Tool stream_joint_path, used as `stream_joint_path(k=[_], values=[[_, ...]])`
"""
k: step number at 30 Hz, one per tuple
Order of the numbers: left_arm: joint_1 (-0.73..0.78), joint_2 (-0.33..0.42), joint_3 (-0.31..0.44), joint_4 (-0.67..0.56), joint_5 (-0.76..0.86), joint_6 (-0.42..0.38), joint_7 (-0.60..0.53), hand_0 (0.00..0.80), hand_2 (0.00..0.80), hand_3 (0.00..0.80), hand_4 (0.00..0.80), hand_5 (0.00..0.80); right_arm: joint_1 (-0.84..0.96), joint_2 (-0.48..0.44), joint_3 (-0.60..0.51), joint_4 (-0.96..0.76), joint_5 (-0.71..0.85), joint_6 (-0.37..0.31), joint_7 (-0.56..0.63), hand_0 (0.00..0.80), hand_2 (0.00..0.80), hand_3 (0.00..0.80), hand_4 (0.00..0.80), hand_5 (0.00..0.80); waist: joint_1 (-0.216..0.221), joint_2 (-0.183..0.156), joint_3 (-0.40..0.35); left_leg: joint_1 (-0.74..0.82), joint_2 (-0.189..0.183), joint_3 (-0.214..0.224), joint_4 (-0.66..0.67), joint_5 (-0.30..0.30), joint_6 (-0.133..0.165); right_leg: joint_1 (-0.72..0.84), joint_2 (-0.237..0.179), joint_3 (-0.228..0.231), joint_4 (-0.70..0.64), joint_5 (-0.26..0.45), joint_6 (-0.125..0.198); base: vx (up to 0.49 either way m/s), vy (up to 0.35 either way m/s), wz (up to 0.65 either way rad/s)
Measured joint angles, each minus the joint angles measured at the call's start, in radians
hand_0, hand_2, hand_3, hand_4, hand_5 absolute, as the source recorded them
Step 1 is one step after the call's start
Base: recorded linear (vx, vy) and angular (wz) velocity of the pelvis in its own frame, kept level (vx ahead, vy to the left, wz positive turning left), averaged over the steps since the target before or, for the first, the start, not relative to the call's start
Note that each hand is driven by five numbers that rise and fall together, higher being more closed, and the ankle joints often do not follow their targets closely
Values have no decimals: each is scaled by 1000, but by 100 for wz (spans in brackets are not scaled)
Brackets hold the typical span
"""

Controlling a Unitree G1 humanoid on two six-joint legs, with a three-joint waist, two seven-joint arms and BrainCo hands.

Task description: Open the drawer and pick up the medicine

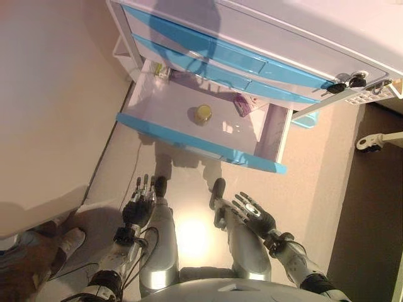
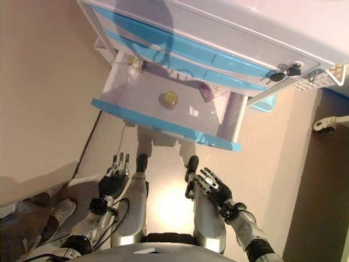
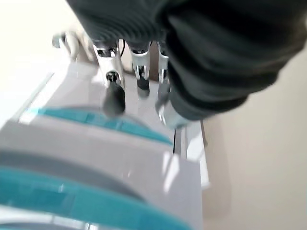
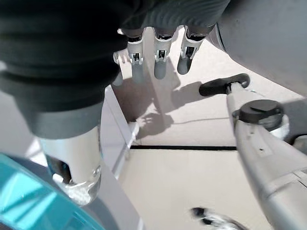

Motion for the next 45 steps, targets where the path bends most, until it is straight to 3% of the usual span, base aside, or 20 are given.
stream_joint_path(k=[5,9,13,17,24,31,36,45], values=[[4,-1,5,29,104,-49,141,0,0,0,0,0,-6,0,-51,86,11,-61,-174,0,0,0,0,0,-3,18,-2,47,-10,8,-31,7,8,30,-14,8,-1,-6,6,41,94,0],[15,-2,34,33,198,-98,250,0,0,0,0,0,53,-1,-99,45,12,-137,-325,0,0,0,0,0,-15,32,-6,71,-13,26,-43,7,12,40,-18,21,-3,-7,8,77,86,-11],[95,-31,121,24,272,-116,327,0,0,0,0,0,184,-27,-209,-240,10,-187,-452,0,0,0,0,0,-50,44,-18,124,-9,51,-66,3,15,79,-15,42,-23,-5,10,100,58,-14],[189,-60,168,31,350,-130,327,0,0,0,0,0,290,-70,-338,-389,-38,-249,-504,0,0,0,0,0,-59,59,-93,142,-8,65,-82,0,18,88,-13,49,-41,-3,13,95,78,-7],[306,-83,189,86,443,-134,296,0,0,0,0,0,363,-159,-434,-733,-333,-347,-609,0,0,0,0,0,-84,53,-174,179,-12,104,-103,-13,29,124,-18,72,-83,4,32,66,80,-11],[316,-106,188,97,484,-156,267,0,0,0,0,0,373,-340,-447,-1033,-681,-362,-641,0,0,0,0,0,-76,46,-181,179,-21,105,-100,-14,36,138,-29,72,-106,13,42,10,33,3],[315,-98,182,107,523,-197,268,0,0,0,0,0,303,-472,-450,-1154,-790,-356,-598,0,0,0,0,0,-58,35,-186,176,-27,103,-99,-10,36,143,-30,68,-113,18,45,-1,-14,2],[301,-54,157,114,531,-209,272,0,0,0,0,0,174,-529,-346,-1195,-935,-332,-554,0,0,0,0,0,-6,1,-186,144,-26,86,-87,-10,36,154,-30,32,-142,23,48,-11,-58,12]])
